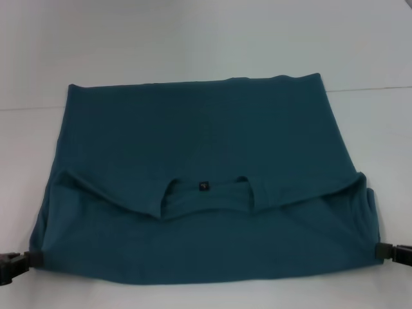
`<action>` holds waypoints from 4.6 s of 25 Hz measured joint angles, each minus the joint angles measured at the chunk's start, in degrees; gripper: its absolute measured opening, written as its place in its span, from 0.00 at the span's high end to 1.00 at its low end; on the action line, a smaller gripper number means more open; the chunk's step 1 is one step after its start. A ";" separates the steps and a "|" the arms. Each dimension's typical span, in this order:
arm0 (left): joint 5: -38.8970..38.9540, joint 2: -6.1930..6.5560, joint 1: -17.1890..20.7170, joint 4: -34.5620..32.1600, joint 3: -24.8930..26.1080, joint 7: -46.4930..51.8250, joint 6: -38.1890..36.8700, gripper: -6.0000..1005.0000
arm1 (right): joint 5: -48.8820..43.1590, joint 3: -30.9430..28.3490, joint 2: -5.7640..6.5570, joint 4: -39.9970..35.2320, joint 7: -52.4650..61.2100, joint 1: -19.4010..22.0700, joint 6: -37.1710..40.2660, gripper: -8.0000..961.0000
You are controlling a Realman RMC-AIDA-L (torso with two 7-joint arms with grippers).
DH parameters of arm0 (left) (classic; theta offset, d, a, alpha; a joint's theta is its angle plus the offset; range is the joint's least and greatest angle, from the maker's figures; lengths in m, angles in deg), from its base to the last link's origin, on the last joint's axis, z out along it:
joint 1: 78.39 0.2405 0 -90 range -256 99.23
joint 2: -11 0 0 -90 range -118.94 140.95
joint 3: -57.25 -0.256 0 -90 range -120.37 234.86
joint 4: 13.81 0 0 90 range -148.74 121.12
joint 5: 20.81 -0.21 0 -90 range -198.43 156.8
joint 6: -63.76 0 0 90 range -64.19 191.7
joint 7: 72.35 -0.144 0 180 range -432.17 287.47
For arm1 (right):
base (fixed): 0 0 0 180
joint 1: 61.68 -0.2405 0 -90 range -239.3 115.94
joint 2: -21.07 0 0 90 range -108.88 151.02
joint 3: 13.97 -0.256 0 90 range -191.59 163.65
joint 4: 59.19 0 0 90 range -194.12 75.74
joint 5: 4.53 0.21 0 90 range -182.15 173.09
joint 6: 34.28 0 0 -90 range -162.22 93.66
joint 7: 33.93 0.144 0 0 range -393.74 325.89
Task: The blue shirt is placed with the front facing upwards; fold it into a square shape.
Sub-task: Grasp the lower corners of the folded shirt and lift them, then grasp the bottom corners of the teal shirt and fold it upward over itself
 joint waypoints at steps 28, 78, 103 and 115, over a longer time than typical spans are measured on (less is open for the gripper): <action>-3.43 0.30 1.89 -0.46 2.63 -1.11 -5.52 0.99 | -0.07 -0.91 0.26 0.09 -1.51 3.73 3.93 0.99; 1.62 4.56 -13.15 13.58 9.43 -0.04 14.23 0.99 | 0.19 -4.46 -0.10 4.48 -1.77 -12.15 -12.62 0.98; 6.38 1.72 -27.62 22.18 3.59 -2.45 45.83 0.99 | 11.87 -3.22 -4.29 15.91 -12.68 -26.37 -50.88 0.99; 11.95 1.81 -29.97 22.35 2.43 -5.27 52.47 0.99 | 22.44 -3.11 -4.18 16.65 -19.99 -28.19 -53.96 0.99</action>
